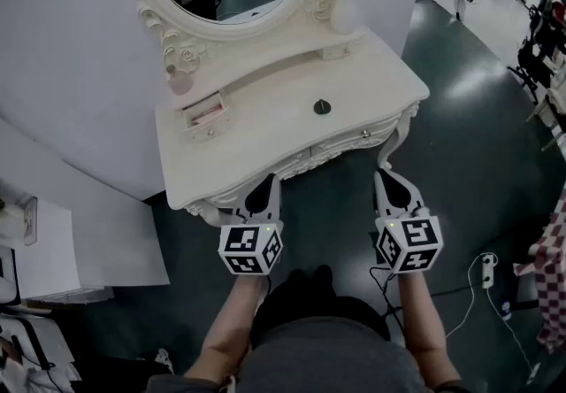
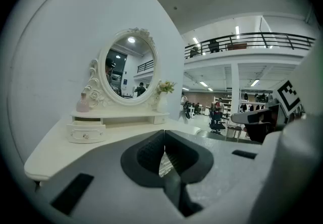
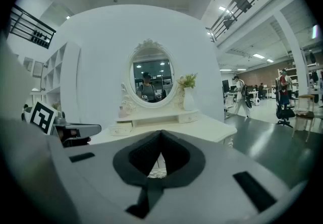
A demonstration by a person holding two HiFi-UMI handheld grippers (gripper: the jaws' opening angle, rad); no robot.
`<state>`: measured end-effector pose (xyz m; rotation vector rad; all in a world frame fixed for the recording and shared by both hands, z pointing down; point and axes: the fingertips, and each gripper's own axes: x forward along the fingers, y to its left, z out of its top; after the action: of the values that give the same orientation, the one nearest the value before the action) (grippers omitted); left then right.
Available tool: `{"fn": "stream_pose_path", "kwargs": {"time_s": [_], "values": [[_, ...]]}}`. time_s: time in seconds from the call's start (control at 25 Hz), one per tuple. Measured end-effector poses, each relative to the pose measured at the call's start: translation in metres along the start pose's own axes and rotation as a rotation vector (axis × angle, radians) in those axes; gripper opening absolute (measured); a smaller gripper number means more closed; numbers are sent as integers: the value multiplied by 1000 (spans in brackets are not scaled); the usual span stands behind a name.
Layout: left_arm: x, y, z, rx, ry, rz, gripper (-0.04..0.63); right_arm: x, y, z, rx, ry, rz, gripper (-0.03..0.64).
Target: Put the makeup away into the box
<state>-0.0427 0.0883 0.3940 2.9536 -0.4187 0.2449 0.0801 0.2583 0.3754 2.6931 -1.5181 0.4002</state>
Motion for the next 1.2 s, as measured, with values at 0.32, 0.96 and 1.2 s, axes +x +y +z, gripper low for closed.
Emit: {"fn": "stream_pose_path", "kwargs": {"time_s": [0.32,0.96,1.2], "values": [[-2,-2,0,7,1,-1,6,1,2,0,28,-18,10,3],[-8,-5,6,24,-12,14,6,1,5,19,8,-84,28,5],[-5,-9,7,31,-1,13,6,6,9,20,45,-63,86,49]]}}
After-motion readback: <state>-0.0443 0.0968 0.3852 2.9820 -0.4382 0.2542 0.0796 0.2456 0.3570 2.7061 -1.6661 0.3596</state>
